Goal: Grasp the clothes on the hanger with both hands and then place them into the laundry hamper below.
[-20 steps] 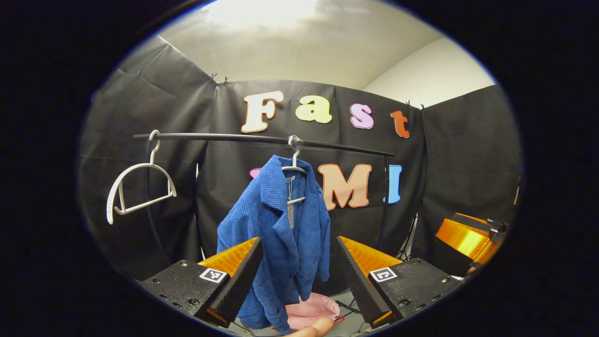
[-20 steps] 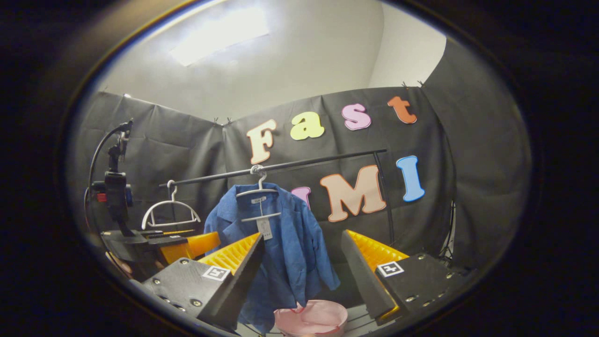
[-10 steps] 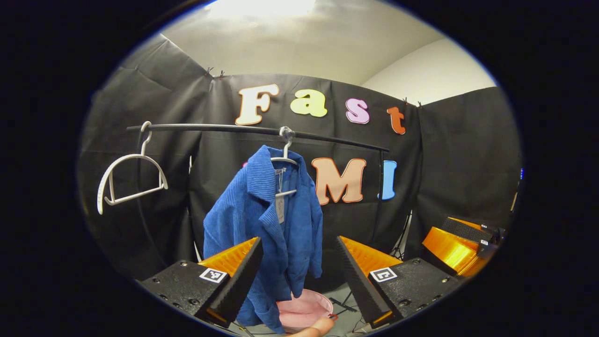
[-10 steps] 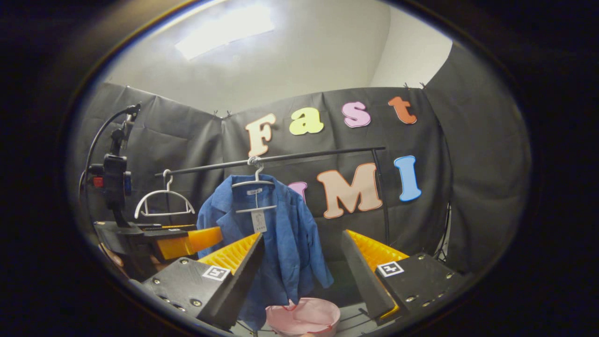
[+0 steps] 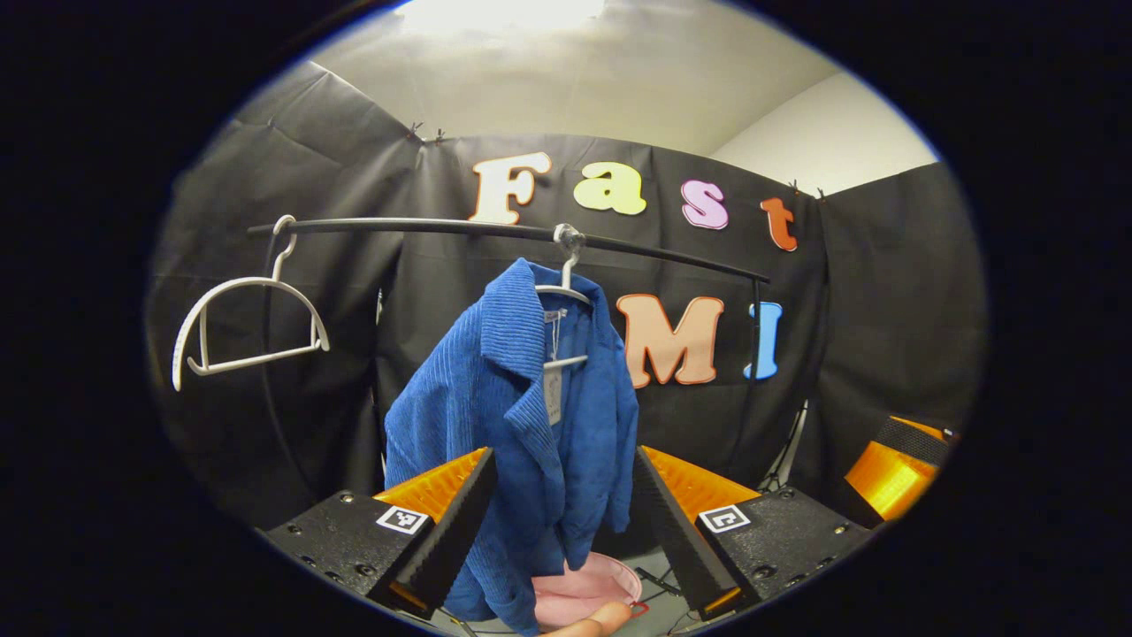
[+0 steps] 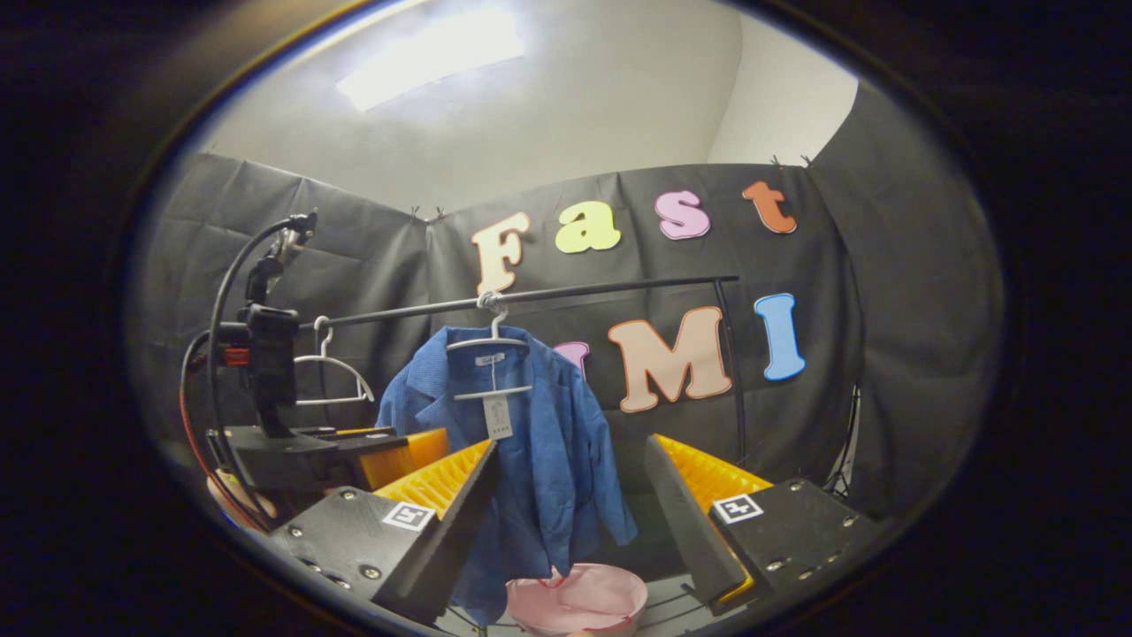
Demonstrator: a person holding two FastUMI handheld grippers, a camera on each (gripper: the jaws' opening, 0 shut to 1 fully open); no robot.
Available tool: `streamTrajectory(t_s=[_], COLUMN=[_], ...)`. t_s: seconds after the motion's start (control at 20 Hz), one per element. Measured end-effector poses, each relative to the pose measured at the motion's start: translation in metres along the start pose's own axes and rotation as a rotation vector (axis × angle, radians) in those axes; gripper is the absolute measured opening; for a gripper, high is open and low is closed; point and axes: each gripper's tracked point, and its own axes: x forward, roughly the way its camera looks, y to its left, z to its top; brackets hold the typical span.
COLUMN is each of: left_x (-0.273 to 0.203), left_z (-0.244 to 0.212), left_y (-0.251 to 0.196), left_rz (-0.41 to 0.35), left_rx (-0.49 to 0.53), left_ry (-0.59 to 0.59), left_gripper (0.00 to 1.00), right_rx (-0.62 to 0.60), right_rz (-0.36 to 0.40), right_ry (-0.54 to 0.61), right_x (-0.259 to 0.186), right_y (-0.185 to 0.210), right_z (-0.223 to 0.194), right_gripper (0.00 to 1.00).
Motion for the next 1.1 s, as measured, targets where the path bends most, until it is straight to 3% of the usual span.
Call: streamTrajectory(t_s=[0.15, 0.2, 0.25, 0.65, 0.7, 0.75, 0.8, 0.95, 1.0, 1.1], left_x=[0.017, 0.022, 0.026, 0.066, 0.073, 0.08, 0.085, 0.094, 0.095, 0.099], left_z=[-0.011, -0.014, -0.017, -0.026, -0.025, -0.023, -0.02, -0.016, -0.016, -0.018], left_y=[0.011, 0.014, 0.016, 0.024, 0.026, 0.031, 0.039, 0.05, 0.05, 0.047], left_rz=[0.067, 0.084, 0.097, 0.142, 0.138, 0.143, 0.157, 0.14, 0.126, 0.081], left_rx=[0.028, 0.036, 0.046, 0.098, 0.097, 0.092, 0.091, 0.098, 0.099, 0.102], left_ry=[0.004, 0.006, 0.007, 0.033, 0.033, 0.012, -0.001, -0.06, -0.071, -0.079], left_gripper=[0.93, 0.92, 0.93, 0.93, 0.94, 0.94, 0.86, 0.58, 0.45, 0.31], right_rx=[-0.011, -0.013, -0.011, 0.047, 0.049, 0.044, 0.034, -0.02, -0.037, -0.057], right_rz=[-0.001, -0.003, -0.004, -0.033, -0.038, -0.041, -0.039, 0.0, 0.013, 0.024], right_ry=[0.017, 0.017, 0.018, 0.032, 0.033, 0.033, 0.032, 0.013, 0.016, 0.035], right_x=[0.005, 0.008, 0.011, 0.067, 0.079, 0.092, 0.105, 0.15, 0.165, 0.194], right_y=[-0.001, -0.002, -0.003, -0.014, -0.017, -0.02, -0.021, -0.015, -0.013, -0.01], right_z=[-0.009, -0.01, -0.012, -0.031, -0.032, -0.032, -0.031, -0.025, -0.028, -0.04], right_gripper=[0.98, 0.92, 0.92, 0.92, 0.98, 0.93, 0.98, 0.98, 0.98, 0.98])
